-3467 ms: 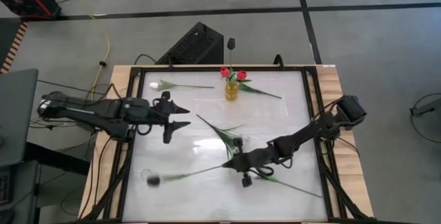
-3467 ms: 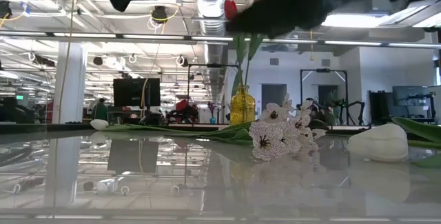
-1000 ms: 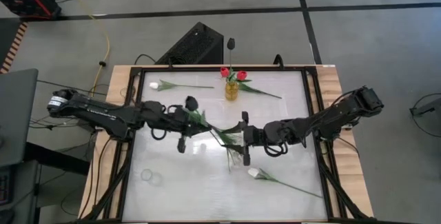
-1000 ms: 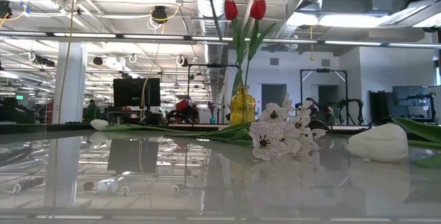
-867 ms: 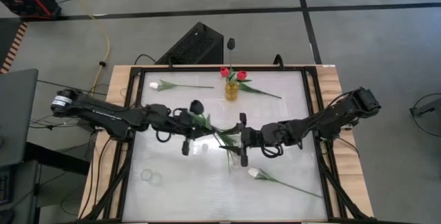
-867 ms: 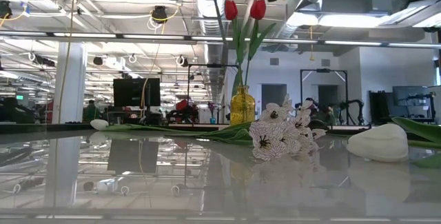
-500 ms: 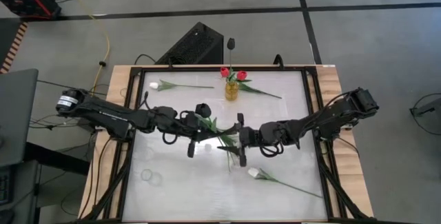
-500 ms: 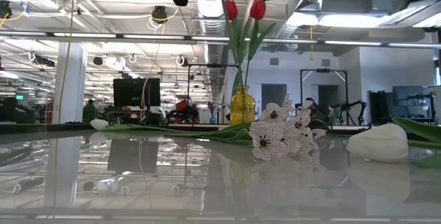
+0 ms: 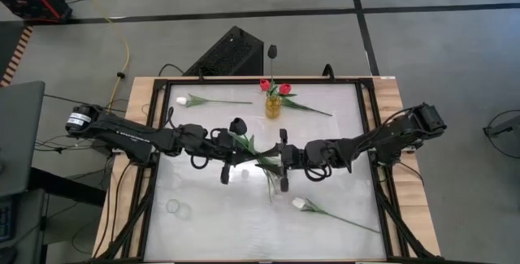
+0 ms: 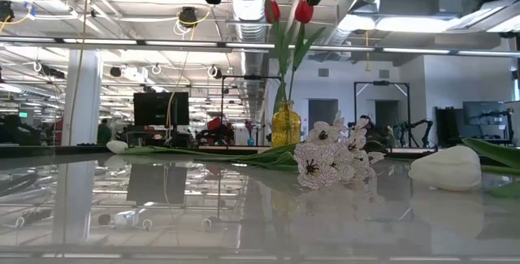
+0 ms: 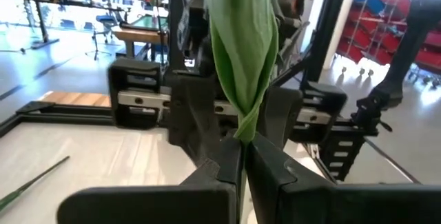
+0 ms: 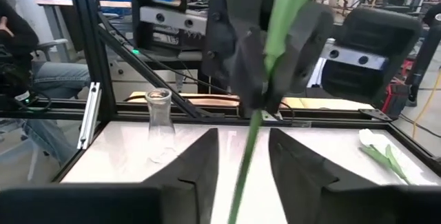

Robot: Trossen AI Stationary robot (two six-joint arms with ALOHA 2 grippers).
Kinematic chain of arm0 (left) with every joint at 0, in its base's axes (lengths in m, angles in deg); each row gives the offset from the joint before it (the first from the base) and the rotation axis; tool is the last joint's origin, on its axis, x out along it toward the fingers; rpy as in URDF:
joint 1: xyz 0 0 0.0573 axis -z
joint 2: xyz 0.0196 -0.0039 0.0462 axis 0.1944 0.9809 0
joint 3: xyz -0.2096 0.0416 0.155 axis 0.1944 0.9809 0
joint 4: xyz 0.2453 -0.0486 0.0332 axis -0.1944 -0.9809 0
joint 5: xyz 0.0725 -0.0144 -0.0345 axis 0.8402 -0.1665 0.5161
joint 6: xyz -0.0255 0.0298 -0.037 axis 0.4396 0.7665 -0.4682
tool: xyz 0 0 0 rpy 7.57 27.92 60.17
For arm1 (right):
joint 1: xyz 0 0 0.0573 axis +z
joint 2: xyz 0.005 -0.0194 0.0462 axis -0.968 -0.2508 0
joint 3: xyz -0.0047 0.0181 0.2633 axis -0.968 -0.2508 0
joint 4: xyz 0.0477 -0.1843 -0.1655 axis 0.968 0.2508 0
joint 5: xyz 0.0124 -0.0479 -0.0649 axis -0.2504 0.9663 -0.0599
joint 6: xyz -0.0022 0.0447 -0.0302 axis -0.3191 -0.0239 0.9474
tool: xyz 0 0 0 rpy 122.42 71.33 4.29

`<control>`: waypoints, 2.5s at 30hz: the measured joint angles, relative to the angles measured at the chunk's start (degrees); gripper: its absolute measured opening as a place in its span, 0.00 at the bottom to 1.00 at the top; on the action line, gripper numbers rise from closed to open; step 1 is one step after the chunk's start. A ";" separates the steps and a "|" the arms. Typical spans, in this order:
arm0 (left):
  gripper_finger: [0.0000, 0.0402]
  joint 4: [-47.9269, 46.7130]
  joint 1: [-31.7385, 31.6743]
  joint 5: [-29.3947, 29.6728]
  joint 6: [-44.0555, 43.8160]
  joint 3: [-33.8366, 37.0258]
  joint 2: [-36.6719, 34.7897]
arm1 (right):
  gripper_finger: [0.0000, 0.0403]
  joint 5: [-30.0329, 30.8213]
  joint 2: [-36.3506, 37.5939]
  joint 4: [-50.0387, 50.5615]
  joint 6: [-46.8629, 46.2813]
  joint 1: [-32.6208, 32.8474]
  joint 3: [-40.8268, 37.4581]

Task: Sort flowers into vase by color
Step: Put the black tulip into the yellow vase

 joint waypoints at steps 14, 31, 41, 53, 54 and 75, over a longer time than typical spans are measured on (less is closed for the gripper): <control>0.14 -4.73 1.95 0.97 3.24 -0.02 0.20 | 0.05 0.53 0.55 1.53 0.96 0.76 -0.02; 0.37 -26.12 -0.28 4.03 6.73 4.01 -3.40 | 0.05 6.02 16.45 -36.21 5.66 -12.90 -32.20; 0.36 -23.13 -3.68 -1.42 11.67 4.04 -3.54 | 0.05 -0.89 14.34 -37.05 -4.76 -35.27 -31.53; 0.36 -23.36 -3.80 -2.57 11.72 4.04 -3.54 | 0.05 -16.85 0.37 -40.24 -12.53 -47.58 -19.31; 0.36 -23.37 -3.80 -2.57 11.65 4.04 -3.54 | 0.05 -17.05 -0.39 -40.20 -12.97 -47.58 -19.00; 0.36 -23.29 -3.80 -4.36 10.39 4.04 -3.52 | 0.05 -18.23 -2.21 -42.10 -11.92 -45.87 -18.49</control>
